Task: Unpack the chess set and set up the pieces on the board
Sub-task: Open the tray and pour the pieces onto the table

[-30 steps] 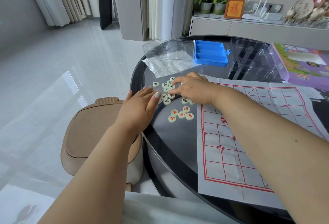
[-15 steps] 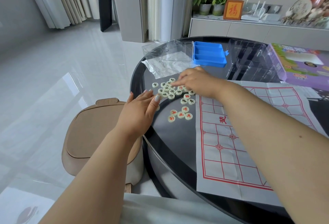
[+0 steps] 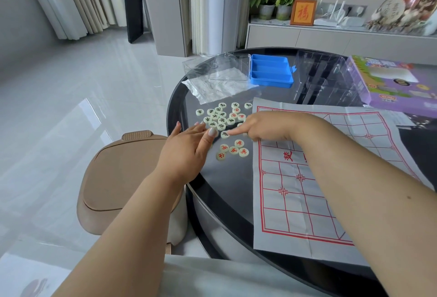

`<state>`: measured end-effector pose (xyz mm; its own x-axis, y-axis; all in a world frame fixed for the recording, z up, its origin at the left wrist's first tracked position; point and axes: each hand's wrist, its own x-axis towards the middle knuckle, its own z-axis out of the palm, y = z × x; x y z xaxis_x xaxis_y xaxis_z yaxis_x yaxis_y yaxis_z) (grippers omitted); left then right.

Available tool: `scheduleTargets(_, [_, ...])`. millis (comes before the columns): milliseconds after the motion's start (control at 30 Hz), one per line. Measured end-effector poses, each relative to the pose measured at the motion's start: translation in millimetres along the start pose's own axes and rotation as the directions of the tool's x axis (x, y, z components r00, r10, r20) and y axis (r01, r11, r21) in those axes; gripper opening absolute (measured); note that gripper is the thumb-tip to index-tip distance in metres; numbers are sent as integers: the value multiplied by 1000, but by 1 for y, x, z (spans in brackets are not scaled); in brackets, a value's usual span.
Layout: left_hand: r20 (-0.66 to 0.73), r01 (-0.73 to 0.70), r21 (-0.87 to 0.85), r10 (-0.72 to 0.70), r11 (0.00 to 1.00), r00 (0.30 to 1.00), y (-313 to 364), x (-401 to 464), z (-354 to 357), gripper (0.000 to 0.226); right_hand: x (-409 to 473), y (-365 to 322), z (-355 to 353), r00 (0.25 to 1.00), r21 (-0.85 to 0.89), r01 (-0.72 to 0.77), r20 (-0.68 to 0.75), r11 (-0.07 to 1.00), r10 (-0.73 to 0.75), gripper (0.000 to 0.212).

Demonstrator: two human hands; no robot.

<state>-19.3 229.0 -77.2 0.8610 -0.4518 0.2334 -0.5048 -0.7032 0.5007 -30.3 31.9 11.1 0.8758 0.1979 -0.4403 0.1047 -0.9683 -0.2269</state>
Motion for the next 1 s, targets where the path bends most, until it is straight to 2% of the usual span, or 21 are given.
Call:
scheduleTargets(67, [-17, 21, -43, -21, 999, 1000, 4, -2, -2, 71, -3, 2, -3, 996, 31, -6, -87, 1000, 8, 56])
scheduleTargets(167, [-25, 59, -97, -61, 994, 998, 11, -2, -6, 64, -8, 9, -6, 993, -46, -82, -92, 996, 77, 45])
scheduleTargets(233, [-20, 94, -122, -97, 988, 995, 16, -2, -8, 59, -11, 9, -4, 994, -13, -90, -60, 996, 89, 41])
scheduleTargets(267, [-19, 120, -143, -124, 982, 992, 17, -1, -9, 62, -12, 5, -3, 996, -23, -85, -33, 996, 84, 44])
scheduleTargets(367, [-43, 160, -187, -171, 969, 984, 15, 1, -8, 89, -8, -7, 2, 999, -25, -43, 4, 999, 43, 57])
scheduleTargets(500, [-49, 176, -278, -197, 944, 979, 12, 1, -9, 98, 9, -18, 7, 1000, 49, 4, -21, 999, -3, 60])
scheduleTargets(600, [-54, 198, -363, -233, 910, 971, 10, 1, -9, 79, 18, -19, 8, 999, 35, 6, -40, 999, -4, 61])
scheduleTargets(767, [-67, 210, -461, -270, 862, 961, 7, 1, -7, 76, 18, -5, 8, 990, 164, 74, -130, 984, -53, 64])
scheduleTargets(1000, [-113, 190, -578, -308, 794, 945, 7, 3, -5, 71, 20, 2, 16, 991, 18, 71, -116, 997, -69, 54])
